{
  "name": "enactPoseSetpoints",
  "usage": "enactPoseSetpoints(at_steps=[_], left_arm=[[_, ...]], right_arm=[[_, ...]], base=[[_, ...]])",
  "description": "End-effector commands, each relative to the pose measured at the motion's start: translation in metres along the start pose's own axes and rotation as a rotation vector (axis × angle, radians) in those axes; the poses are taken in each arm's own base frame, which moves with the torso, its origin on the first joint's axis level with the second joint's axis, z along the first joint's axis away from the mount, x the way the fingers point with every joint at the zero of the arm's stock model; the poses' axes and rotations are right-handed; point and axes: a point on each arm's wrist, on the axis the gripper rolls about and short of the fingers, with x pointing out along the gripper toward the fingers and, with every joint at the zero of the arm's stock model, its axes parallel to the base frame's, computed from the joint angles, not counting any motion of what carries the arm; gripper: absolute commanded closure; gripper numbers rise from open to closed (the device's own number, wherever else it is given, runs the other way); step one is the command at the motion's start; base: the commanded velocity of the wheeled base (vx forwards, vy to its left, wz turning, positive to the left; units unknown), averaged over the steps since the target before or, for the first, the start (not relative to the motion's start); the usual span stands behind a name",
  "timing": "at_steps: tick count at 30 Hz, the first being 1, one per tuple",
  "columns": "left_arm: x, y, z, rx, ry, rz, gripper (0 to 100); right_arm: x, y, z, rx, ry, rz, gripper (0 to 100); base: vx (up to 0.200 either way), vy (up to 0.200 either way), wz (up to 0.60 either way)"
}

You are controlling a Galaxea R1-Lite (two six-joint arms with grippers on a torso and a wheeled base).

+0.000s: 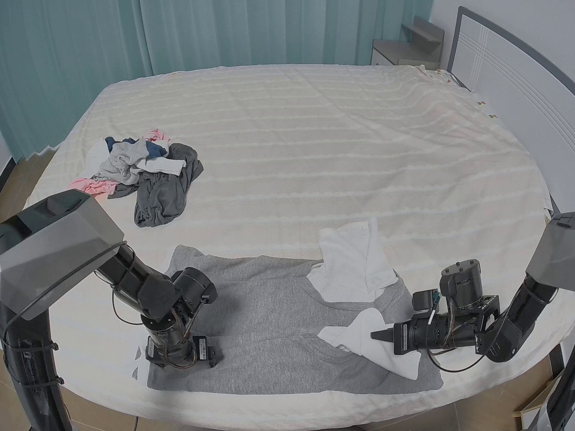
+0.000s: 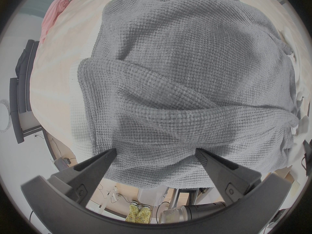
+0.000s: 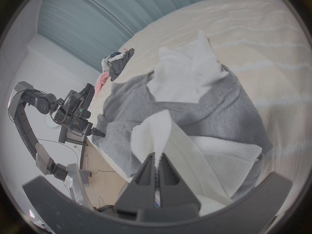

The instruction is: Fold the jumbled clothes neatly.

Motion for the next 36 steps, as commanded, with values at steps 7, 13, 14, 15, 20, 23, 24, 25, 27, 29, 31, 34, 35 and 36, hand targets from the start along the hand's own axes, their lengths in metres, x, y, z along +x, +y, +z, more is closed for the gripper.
enactPoseSetpoints(at_steps=[7, 13, 14, 15, 20, 23, 24, 25, 27, 29, 31, 34, 35, 36], left_arm=[[0.000, 0.000, 0.000, -0.001, 0.000, 0.001, 0], [0.000, 0.000, 0.000, -0.003, -0.001, 0.000, 0], [0.000, 0.000, 0.000, -0.003, 0.000, 0.001, 0], [0.001, 0.000, 0.000, -0.003, 0.000, 0.001, 0], [0.000, 0.000, 0.000, -0.003, -0.001, 0.000, 0], [0.000, 0.000, 0.000, -0.003, -0.001, 0.000, 0], [0.000, 0.000, 0.000, -0.003, -0.001, 0.000, 0], [0.000, 0.000, 0.000, -0.003, -0.001, 0.000, 0], [0.001, -0.001, 0.001, -0.004, -0.011, -0.007, 0], [0.001, -0.001, 0.001, -0.004, -0.011, -0.007, 0], [0.001, -0.001, 0.001, -0.005, -0.012, -0.008, 0], [0.001, -0.001, 0.000, -0.003, -0.012, -0.008, 0], [0.001, -0.001, 0.001, -0.005, -0.012, -0.008, 0], [0.001, -0.001, 0.000, -0.003, -0.012, -0.008, 0]], right_arm=[[-0.008, 0.046, -0.029, -0.118, 0.107, 0.108, 100], [0.001, 0.042, -0.045, -0.159, 0.184, 0.100, 100], [0.002, 0.041, -0.047, -0.164, 0.191, 0.099, 100], [0.003, 0.040, -0.050, -0.169, 0.204, 0.096, 100], [0.009, 0.038, -0.060, -0.179, 0.254, 0.089, 100], [0.010, 0.038, -0.066, -0.183, 0.278, 0.089, 100], [0.010, 0.038, -0.067, -0.184, 0.282, 0.090, 100], [0.010, 0.038, -0.067, -0.184, 0.282, 0.090, 100], [0.013, 0.038, -0.072, -0.199, 0.307, 0.090, 100], [0.015, 0.036, -0.074, -0.207, 0.316, 0.084, 100], [0.019, 0.034, -0.077, -0.219, 0.324, 0.068, 100], [0.018, 0.034, -0.077, -0.221, 0.323, 0.062, 0], [0.017, 0.034, -0.078, -0.221, 0.325, 0.060, 0], [0.014, 0.035, -0.078, -0.223, 0.321, 0.062, 0]], base=[[0.000, 0.000, 0.00], [0.000, 0.000, 0.00], [0.000, 0.000, 0.00], [0.000, 0.000, 0.00], [0.000, 0.000, 0.00], [0.000, 0.000, 0.00], [0.000, 0.000, 0.00], [0.000, 0.000, 0.00], [0.000, 0.000, 0.00], [0.000, 0.000, 0.00], [0.000, 0.000, 0.00], [0.000, 0.000, 0.00], [0.000, 0.000, 0.00], [0.000, 0.000, 0.00]])
